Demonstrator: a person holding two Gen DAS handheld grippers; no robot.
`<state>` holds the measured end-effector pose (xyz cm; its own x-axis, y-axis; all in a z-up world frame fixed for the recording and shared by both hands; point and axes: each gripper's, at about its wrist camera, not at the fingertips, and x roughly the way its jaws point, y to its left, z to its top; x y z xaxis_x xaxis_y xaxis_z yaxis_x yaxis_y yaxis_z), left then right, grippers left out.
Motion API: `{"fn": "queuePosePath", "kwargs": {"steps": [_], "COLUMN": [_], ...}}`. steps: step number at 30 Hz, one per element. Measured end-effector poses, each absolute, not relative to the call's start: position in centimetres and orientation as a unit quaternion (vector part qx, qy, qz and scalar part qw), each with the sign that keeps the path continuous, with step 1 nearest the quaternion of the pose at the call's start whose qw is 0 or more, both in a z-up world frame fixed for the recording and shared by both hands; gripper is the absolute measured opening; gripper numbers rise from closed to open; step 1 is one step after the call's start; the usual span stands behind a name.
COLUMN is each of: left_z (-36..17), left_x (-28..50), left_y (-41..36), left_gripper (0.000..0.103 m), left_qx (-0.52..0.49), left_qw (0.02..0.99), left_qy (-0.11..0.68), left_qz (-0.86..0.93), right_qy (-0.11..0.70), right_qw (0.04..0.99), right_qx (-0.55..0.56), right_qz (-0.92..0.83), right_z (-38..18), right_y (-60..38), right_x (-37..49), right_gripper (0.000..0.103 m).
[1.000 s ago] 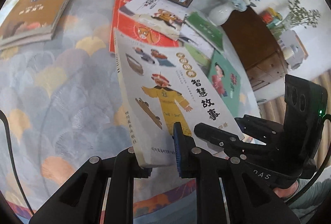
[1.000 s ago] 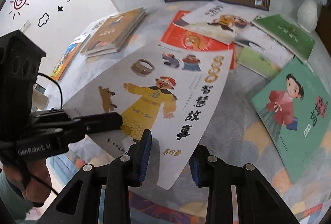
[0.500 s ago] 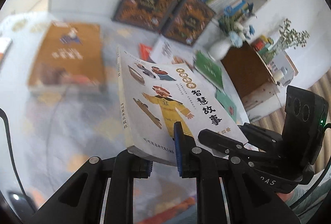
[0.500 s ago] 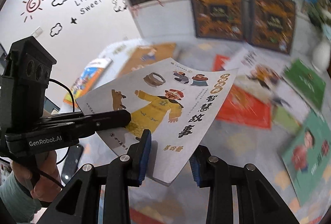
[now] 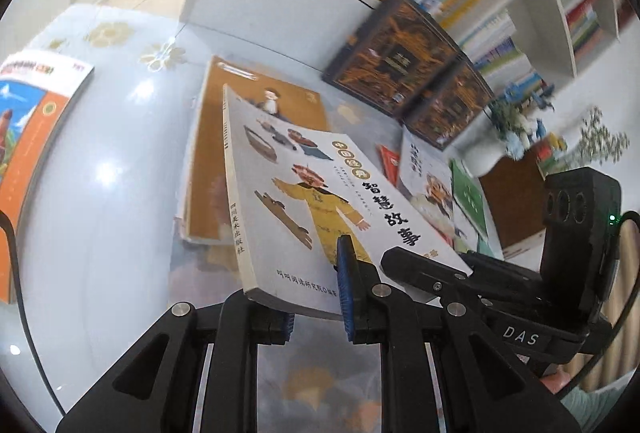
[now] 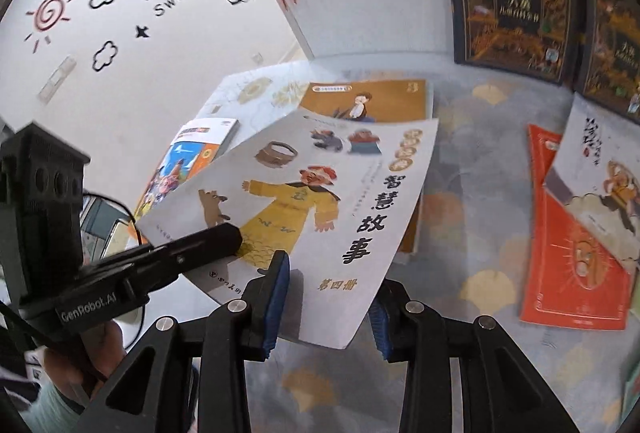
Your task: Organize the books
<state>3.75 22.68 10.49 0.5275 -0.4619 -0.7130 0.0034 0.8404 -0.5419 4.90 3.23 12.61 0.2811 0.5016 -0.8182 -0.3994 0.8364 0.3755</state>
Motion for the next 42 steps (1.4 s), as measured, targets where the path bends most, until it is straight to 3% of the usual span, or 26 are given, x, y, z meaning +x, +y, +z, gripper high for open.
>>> {"fn": "queuePosePath", "kwargs": {"steps": [8, 21, 32, 36, 42], "left_z": [8.4, 6.1, 6.0, 6.5, 8.6], "left_x": [7.4, 8.0, 8.5, 7.8, 5.8], "left_y": [24.2, 26.5, 24.9, 25.4, 26.0], "left_gripper": [0.015, 0.016, 0.019, 0.019, 0.019], "left_qx": [-0.268, -0.265, -0.213, -0.202, -0.193], "left_qw": [0.829, 0.818, 0.821, 0.829, 0.844], "left_qy": [0.471, 0.505, 0.527, 0.521, 0.501], "left_qz": [-0.142, -0.076, -0.039, -0.014, -0.001], "right_qy": [0.564, 0.579, 0.613, 0.596, 0.599], "right_qw": [0.789, 0.791, 0.757, 0.768, 0.765], "right_qx": [0.065, 0.079, 0.156, 0.14, 0.125], "right_qz": [0.236, 0.18, 0.164, 0.187, 0.199], "right_z": [10.5, 8.9, 6.4, 7.6, 8.1], "right_y": [4.8, 4.8, 1.0, 2.0, 1.8], "right_x": [9.1, 12.9, 9.4, 9.0, 8.3], "right_gripper": [0.043, 0.043, 0.043, 0.052, 0.053]}}
